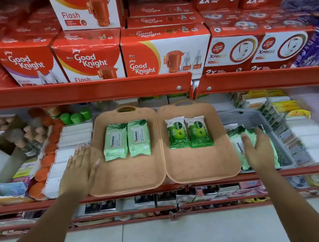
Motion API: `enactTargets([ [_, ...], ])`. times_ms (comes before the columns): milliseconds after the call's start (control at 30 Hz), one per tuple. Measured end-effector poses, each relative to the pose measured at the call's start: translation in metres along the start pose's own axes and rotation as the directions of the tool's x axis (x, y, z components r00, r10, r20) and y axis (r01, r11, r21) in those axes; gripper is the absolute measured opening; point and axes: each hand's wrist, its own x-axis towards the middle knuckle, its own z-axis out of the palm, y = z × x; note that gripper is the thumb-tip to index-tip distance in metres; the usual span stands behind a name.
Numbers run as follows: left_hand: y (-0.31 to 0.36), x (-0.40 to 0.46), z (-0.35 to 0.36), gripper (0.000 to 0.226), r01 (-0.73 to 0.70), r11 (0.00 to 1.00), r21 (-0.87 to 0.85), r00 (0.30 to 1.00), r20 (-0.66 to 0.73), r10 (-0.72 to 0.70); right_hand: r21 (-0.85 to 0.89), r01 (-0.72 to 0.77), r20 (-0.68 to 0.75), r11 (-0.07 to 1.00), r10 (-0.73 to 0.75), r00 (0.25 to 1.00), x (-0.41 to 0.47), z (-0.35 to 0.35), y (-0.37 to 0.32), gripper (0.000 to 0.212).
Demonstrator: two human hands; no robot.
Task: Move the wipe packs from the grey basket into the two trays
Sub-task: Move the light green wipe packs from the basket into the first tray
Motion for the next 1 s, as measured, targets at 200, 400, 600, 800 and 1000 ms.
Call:
enactTargets([
  [200,-0.010,-0.003,0.010,0.084,-0.009,0.998,0.058,1.000,0.005,0.009,-0.083,-0.269,-0.037,0.960,0.267,0.963,0.031,-0.023,0.043,0.062],
  [400,-0.011,-0.002,0.014,0.079,0.006,0.997,0.075,1.000,-0.009,-0.005,-0.032,-0.411,0.107,0.911,0.412,0.905,0.055,-0.030,0.057,0.047],
  [600,-0.013,-0.002,0.016,0.077,0.019,0.995,0.102,1.000,-0.014,-0.017,0.032,-0.449,0.223,0.893,0.431,0.874,0.063,-0.038,0.063,0.058],
  [800,-0.012,-0.002,0.017,0.077,0.017,0.994,0.106,1.000,-0.018,-0.015,-0.023,-0.379,0.149,0.925,0.378,0.914,0.063,-0.042,0.058,0.055],
  [1000,-0.009,-0.003,0.015,0.078,0.021,0.996,0.084,0.999,-0.026,-0.019,-0.198,-0.266,-0.078,0.943,0.255,0.964,0.050,-0.058,0.035,0.037],
])
